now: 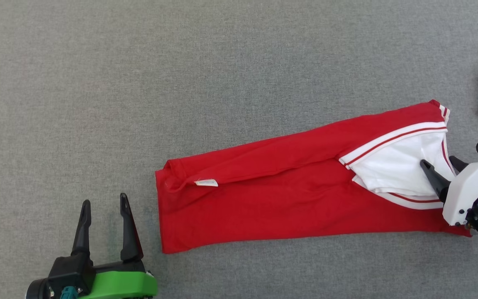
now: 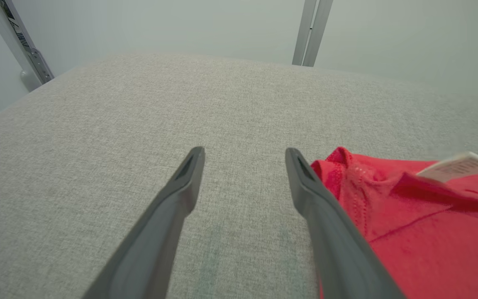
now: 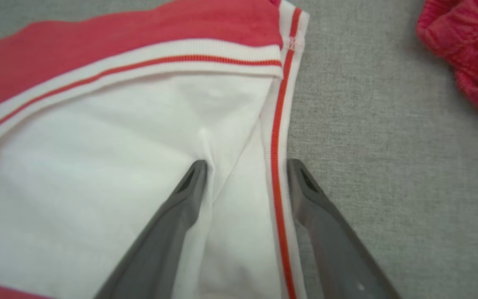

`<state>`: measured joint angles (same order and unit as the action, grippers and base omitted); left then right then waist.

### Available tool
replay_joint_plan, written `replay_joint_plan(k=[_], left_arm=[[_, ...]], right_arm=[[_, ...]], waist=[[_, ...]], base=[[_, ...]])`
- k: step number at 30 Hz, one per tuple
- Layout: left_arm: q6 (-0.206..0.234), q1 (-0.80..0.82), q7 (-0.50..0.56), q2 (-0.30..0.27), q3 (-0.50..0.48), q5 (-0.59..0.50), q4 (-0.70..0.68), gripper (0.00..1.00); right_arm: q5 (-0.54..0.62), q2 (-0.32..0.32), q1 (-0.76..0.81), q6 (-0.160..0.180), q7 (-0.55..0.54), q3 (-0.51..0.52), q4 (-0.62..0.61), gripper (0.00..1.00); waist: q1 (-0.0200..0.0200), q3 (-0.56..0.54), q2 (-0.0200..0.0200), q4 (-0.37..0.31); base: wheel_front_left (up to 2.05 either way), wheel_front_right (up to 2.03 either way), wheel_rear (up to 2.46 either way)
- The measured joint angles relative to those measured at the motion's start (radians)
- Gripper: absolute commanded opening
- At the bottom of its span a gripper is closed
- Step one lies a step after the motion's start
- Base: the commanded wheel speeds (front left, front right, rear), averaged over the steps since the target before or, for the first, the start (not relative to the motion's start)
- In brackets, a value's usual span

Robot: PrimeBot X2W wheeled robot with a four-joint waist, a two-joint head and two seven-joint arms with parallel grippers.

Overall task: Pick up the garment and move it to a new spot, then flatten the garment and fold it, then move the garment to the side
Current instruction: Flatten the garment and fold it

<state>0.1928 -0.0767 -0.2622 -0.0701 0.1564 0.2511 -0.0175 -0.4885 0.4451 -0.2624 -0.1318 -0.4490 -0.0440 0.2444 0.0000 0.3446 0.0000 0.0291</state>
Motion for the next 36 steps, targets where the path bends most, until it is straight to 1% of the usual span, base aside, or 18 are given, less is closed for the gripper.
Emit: replay_joint_plan(k=[5, 9, 12, 13, 14, 15, 18, 20, 22, 25, 27, 30, 33, 35, 36], left_arm=[[-0.032, -0.002, 0.000, 0.016, -0.028, -0.016, 0.013, 1.00], [-0.052, -0.002, 0.000, 0.018, -0.047, -0.019, 0.020, 1.00], [-0.053, 0.001, 0.000, 0.018, -0.040, -0.014, 0.025, 1.00], [-0.053, 0.003, 0.000, 0.019, -0.034, -0.012, 0.026, 1.00], [-0.053, 0.004, 0.000, 0.019, -0.030, -0.010, 0.027, 1.00], [-0.053, 0.005, 0.000, 0.019, -0.026, -0.008, 0.029, 1.00], [-0.052, 0.006, 0.000, 0.019, -0.025, 0.000, 0.028, 1.00], [-0.050, 0.005, 0.000, 0.019, -0.022, 0.010, 0.030, 1.00], [-0.047, 0.000, 0.000, 0.019, -0.021, 0.017, 0.032, 1.00], [-0.045, -0.010, 0.000, 0.019, -0.018, 0.040, 0.037, 1.00], [-0.043, -0.021, 0.000, 0.019, -0.012, 0.053, 0.040, 1.00], [-0.040, -0.032, 0.000, 0.019, -0.002, 0.069, 0.037, 1.00], [-0.033, -0.037, 0.000, 0.019, 0.009, 0.079, 0.036, 1.00], [-0.031, -0.037, 0.000, 0.020, 0.016, 0.082, 0.037, 1.00], [-0.029, -0.037, 0.000, 0.020, 0.019, 0.085, 0.038, 1.00]], right_arm=[[-0.009, -0.012, 0.008, 0.000, -0.013, 0.017, 0.018, 1.00], [-0.053, -0.041, -0.005, 0.002, -0.024, 0.017, 0.047, 1.00], [-0.089, -0.057, -0.039, 0.005, -0.024, 0.002, 0.084, 1.00], [-0.120, -0.065, -0.053, 0.008, -0.019, 0.000, 0.096, 0.47], [-0.143, -0.071, -0.060, 0.008, -0.011, -0.001, 0.106, 0.10], [-0.173, -0.073, -0.068, 0.009, -0.006, -0.004, 0.113, 0.00], [-0.271, -0.074, -0.072, 0.005, 0.005, -0.009, 0.121, 0.00], [-0.333, -0.058, -0.064, 0.001, 0.008, 0.003, 0.115, 0.00], [-0.386, -0.020, -0.048, 0.001, 0.006, 0.034, 0.104, 0.00], [-0.432, 0.068, -0.031, 0.001, 0.000, 0.110, 0.073, 0.00], [-0.434, 0.131, -0.024, 0.001, -0.004, 0.167, 0.056, 0.00], [-0.436, 0.181, -0.001, 0.001, -0.044, 0.218, 0.005, 0.00], [-0.435, 0.181, 0.008, 0.001, -0.106, 0.205, -0.102, 0.00], [-0.431, 0.156, 0.013, 0.001, -0.141, 0.178, -0.174, 0.00], [-0.423, 0.136, 0.017, 0.001, -0.162, 0.147, -0.216, 0.00]], waist=[[0.0000, -0.013, 0.0000, -0.001], [0.0000, -0.011, 0.0000, 0.001], [0.0000, -0.003, 0.0000, 0.003], [0.0000, -0.002, 0.0000, 0.005], [0.0000, -0.002, 0.0000, 0.008], [0.0000, -0.003, 0.0000, 0.011], [0.0000, -0.014, 0.0000, 0.020], [0.0000, -0.027, 0.0000, 0.025], [0.0000, -0.041, 0.0000, 0.030], [0.0000, -0.067, 0.0000, 0.039], [0.0000, -0.085, 0.0000, 0.046], [0.0000, -0.110, 0.0000, 0.058], [0.0000, -0.127, 0.0000, 0.071], [0.0000, -0.132, 0.0000, 0.080], [0.0000, -0.133, 0.0000, 0.084]], base=[[0.00, 0.00, 0.00], [0.00, 0.00, 0.00], [0.00, 0.00, 0.00], [0.00, 0.00, 0.00], [0.00, 0.00, 0.00], [0.00, 0.00, 0.00], [0.00, 0.00, 0.00], [0.00, 0.00, 0.00], [0.00, 0.00, 0.00], [0.00, 0.00, 0.00], [0.00, 0.00, 0.00], [0.00, 0.00, 0.00], [0.00, 0.00, 0.00], [0.00, 0.00, 0.00], [0.00, 0.00, 0.00]])
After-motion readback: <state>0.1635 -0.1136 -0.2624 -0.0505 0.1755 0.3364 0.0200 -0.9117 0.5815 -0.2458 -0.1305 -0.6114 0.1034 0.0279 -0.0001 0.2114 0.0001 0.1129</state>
